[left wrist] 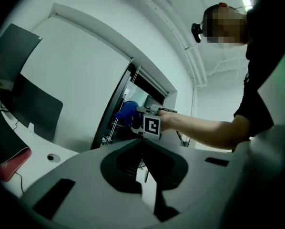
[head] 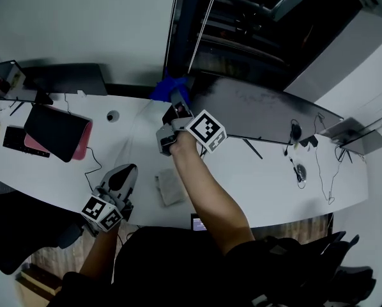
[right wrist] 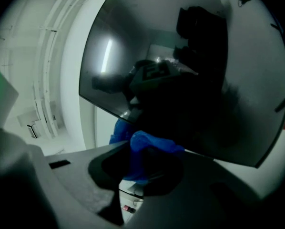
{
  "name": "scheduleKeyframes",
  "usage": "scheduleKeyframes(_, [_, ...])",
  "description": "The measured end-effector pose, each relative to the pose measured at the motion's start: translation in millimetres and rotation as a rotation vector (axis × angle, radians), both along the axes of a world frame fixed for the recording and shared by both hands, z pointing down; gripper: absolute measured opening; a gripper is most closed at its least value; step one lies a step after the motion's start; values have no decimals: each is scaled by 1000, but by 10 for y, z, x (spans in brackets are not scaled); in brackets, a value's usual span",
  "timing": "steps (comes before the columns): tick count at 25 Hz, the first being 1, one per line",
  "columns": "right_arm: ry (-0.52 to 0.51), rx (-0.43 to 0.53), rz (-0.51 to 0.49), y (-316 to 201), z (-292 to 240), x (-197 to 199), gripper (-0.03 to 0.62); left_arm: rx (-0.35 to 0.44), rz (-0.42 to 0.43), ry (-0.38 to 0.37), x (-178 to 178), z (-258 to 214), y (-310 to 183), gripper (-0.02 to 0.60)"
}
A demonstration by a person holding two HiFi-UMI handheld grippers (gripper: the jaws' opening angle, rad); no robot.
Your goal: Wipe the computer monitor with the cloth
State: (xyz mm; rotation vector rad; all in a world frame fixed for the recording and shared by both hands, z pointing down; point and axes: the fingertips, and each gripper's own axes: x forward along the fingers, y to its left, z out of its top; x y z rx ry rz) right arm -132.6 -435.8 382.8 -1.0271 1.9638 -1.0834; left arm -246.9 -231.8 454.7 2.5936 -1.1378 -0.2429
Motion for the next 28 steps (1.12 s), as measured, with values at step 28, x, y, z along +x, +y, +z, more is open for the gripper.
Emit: scheduleKeyframes(28, [-48,231,-33,204,-1343,41,63,53,-8,6,-4,-234,28,-5])
